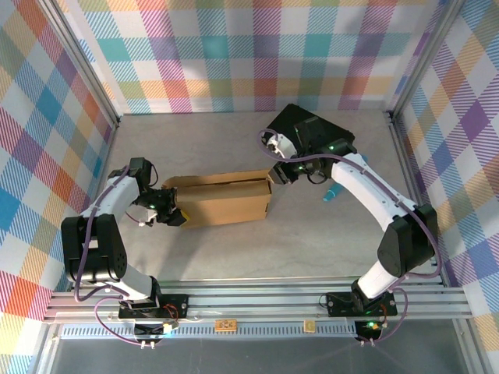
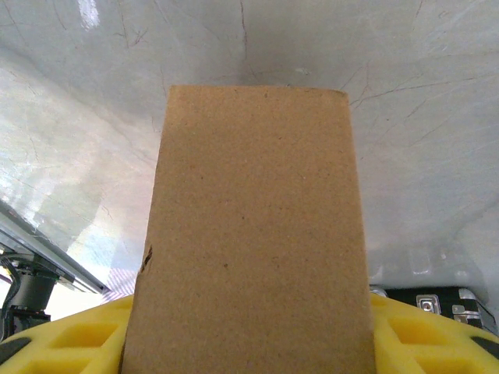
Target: Fold the paper box
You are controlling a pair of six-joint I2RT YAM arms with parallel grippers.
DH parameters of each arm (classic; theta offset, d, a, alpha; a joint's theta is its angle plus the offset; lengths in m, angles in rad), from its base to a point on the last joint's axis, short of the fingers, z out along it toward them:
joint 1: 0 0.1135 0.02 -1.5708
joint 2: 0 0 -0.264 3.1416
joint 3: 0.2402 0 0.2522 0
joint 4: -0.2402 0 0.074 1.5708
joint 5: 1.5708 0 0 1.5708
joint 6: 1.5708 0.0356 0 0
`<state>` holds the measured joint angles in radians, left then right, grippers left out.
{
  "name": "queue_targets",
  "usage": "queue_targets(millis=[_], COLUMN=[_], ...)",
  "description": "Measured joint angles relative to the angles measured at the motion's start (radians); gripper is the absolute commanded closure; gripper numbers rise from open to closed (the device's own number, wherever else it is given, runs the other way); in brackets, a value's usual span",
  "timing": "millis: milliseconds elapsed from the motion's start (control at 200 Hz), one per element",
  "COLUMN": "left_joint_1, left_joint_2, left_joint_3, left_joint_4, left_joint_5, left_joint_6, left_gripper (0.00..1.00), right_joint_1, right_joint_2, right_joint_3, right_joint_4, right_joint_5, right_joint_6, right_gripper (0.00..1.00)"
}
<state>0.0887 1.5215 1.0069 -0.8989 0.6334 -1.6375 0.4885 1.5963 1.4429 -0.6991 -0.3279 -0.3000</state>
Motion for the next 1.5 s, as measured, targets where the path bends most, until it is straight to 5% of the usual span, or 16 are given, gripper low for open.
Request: queue_targets(millis=[475, 690, 1020, 1500], left_joint_1=[0.0, 0.001, 0.002, 0.002], left_joint_2=[0.009, 0.009, 0.009, 0.006], left_joint_3=[0.006, 0.006, 0.003, -0.01], left_joint_4=[0.0, 0.0, 0.012, 0.028], left_joint_5=[0.0, 0.0, 0.0, 0.001], left_joint_6=[0.0, -0.005, -0.034, -0.054], left_gripper=[0.89, 0.89, 0.89, 0.9], right_joint_1=[0.011, 0.029, 0.043, 0.082], right_joint_2=[0.029, 0.056, 0.051, -0.016], right_joint_3=[0.006, 0.024, 0.029, -0.074], right_joint_4=[-0.026, -0.036, -0.053, 0.065], right_joint_5=[0.033, 0.051, 0.064, 0.126], right_joint_6=[0.004, 0.021, 0.119, 0.479], right_gripper=[0.81, 1.0, 1.0, 1.0])
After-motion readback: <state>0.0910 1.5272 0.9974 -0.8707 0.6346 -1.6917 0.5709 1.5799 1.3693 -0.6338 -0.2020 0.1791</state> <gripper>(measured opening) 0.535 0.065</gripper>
